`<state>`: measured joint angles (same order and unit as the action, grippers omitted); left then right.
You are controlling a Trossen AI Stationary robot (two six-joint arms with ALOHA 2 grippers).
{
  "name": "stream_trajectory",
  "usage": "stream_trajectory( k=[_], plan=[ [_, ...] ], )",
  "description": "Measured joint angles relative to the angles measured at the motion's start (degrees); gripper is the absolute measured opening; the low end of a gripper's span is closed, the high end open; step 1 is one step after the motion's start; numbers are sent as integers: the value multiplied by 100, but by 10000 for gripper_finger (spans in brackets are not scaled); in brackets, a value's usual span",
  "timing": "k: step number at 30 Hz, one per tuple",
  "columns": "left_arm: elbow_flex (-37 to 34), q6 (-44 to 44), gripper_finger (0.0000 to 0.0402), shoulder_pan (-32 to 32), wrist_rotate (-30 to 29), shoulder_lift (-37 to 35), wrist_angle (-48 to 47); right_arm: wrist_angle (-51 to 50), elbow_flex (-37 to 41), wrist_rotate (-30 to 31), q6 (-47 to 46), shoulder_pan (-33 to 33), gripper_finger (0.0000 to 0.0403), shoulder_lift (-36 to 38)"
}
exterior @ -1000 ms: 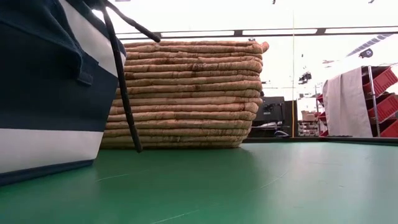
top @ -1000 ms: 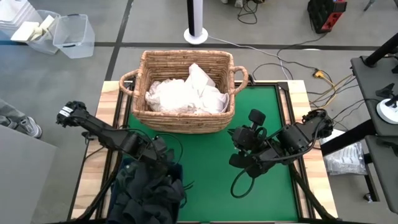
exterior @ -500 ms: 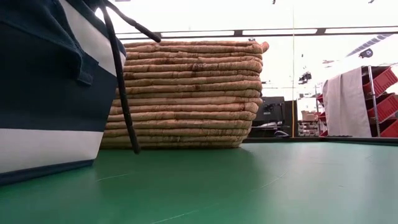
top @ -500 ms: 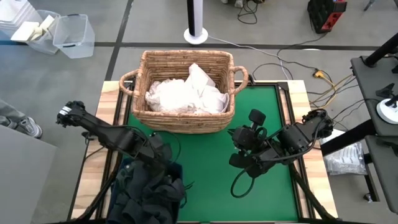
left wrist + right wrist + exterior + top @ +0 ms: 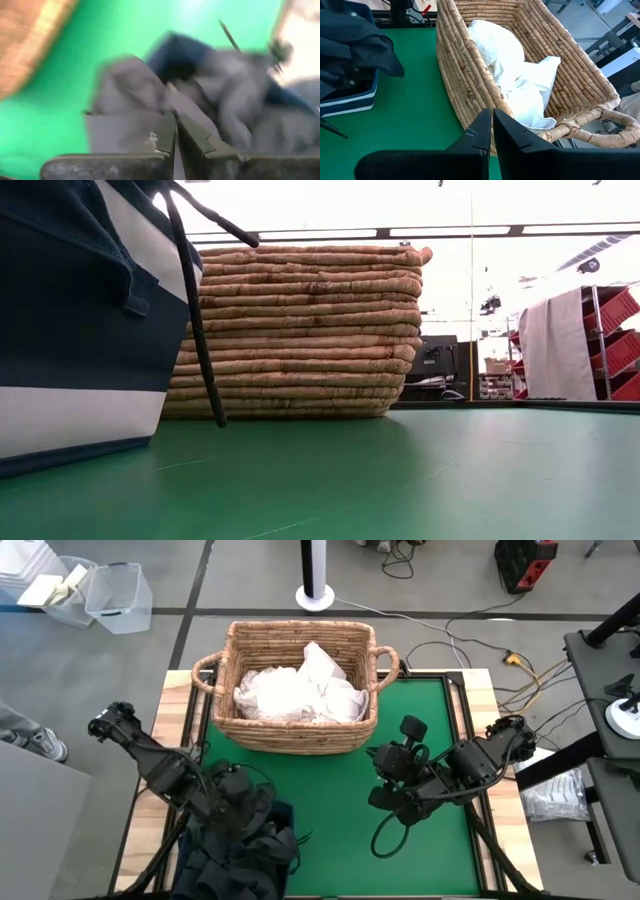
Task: Sort clothes
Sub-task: Put the black shorts into the laundry bin
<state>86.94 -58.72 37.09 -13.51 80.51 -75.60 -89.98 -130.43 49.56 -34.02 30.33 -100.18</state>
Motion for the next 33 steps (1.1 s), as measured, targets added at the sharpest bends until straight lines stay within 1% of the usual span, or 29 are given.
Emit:
stream_trajectory(
  k=[2, 3, 6, 9, 11, 12, 13, 15, 16, 17, 22, 26, 33],
  plan=[
    [-3, -515, 6, 47, -579, 0, -180, -2, 0, 0, 4, 0, 12, 0],
    [-19, -810, 9, 44, -725, 0, -304, 0, 0, 0, 4, 0, 12, 0],
    [-36, -1471, 21, -61, -706, 2, -719, -2, 0, 0, 11, 0, 12, 0],
    [-40, -1678, 45, -174, -625, 2, -922, 0, 0, 0, 36, 0, 12, 0],
    [-41, -1466, 68, -208, -675, 2, -820, 0, 2, 0, 50, 0, 12, 0],
    [-53, -1193, 80, -213, -757, 3, -696, 0, 2, 0, 50, 0, 12, 0],
    [-70, -802, 91, -213, -836, 9, -513, 0, 2, 0, 51, 0, 12, 0],
    [-163, 250, 110, -198, -848, 21, -28, 0, 3, -1, 55, 0, 12, -2],
    [-241, 638, 116, -189, -853, 24, 112, 0, 4, -2, 55, 2, 12, -2],
    [-346, 832, 120, -189, -907, 22, 184, 0, 4, -9, 55, 1, 12, -2],
    [-1006, 762, 122, -237, -959, -138, 433, 0, 7, -48, 54, 0, 12, -7],
    [-1550, 573, 119, -226, -956, -281, 1045, 0, 7, -48, 46, 1, 12, -7],
    [-2099, 96, 119, -232, -1062, -299, 1110, 0, 7, -48, 52, 1, 12, -7]
  ],
)
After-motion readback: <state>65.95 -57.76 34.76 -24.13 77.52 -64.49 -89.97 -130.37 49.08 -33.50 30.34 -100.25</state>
